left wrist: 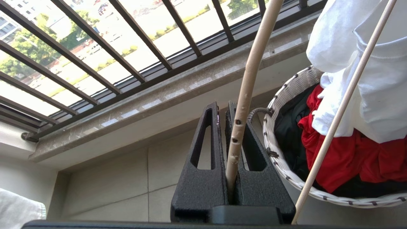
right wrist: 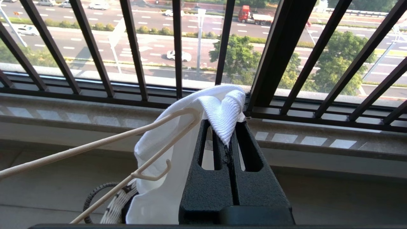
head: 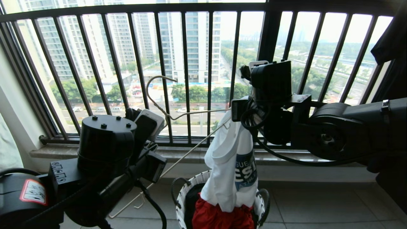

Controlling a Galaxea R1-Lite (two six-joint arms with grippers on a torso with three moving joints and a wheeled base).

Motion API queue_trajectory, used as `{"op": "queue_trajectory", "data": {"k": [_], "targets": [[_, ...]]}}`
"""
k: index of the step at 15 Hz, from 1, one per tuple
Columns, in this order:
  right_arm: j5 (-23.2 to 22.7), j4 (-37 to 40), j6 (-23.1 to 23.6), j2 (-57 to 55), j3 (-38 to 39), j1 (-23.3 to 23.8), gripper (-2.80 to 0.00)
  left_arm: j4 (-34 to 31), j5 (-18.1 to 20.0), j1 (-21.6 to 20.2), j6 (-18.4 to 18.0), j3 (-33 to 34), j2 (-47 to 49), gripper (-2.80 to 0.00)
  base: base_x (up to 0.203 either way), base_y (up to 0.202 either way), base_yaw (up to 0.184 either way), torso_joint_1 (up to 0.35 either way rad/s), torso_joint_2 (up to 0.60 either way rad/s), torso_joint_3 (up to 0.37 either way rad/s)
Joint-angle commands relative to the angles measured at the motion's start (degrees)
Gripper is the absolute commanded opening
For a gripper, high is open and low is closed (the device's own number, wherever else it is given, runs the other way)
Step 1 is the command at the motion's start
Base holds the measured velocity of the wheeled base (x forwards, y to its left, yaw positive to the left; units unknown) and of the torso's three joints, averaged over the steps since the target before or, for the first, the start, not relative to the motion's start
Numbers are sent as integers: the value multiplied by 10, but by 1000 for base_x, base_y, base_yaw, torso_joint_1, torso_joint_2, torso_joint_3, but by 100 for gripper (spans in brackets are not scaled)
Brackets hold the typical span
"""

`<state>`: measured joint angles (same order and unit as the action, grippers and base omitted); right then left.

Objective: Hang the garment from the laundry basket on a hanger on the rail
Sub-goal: Hang the clothes on the clothes rack

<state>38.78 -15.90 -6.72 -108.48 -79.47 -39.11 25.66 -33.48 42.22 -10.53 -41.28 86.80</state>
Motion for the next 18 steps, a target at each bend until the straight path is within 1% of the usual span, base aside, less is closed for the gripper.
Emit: {"op": "queue_trajectory", "data": {"k": [1, 3, 5, 7, 9, 12, 14, 17, 18], "targets": [[2, -2, -1, -1, -1, 0, -280, 1, 1, 13, -1, 8, 1, -280, 0, 0, 0, 0, 0, 0], [2, -2, -2, -1, -1, 0, -280, 1, 9, 32, 1, 16, 6, -280, 0, 0, 0, 0, 0, 0], [0, -2, -3, -1, -2, 0, -280, -8, 26, 54, 6, 23, 9, -280, 0, 0, 0, 0, 0, 0], [0, -3, -9, -3, -5, -2, -280, -10, 32, 64, 12, 25, 9, -280, 0, 0, 0, 0, 0, 0], [0, -1, -37, -10, -21, -3, -280, -11, 37, 71, 15, 26, 7, -280, 0, 0, 0, 0, 0, 0], [3, 9, -87, -22, -49, -8, -280, -10, 37, 84, 26, 25, 8, -280, 0, 0, 0, 0, 0, 0], [4, 58, -143, -28, -80, -16, -280, -5, 36, 85, 32, 22, 3, -280, 0, 0, 0, 0, 0, 0], [3, 161, -235, -43, -142, -19, -280, -3, 36, 84, 34, 13, -12, -280, 0, 0, 0, 0, 0, 0], [3, 188, -259, -46, -161, -19, -280, -3, 36, 83, 40, 11, -14, -280, 0, 0, 0, 0, 0, 0]]}}
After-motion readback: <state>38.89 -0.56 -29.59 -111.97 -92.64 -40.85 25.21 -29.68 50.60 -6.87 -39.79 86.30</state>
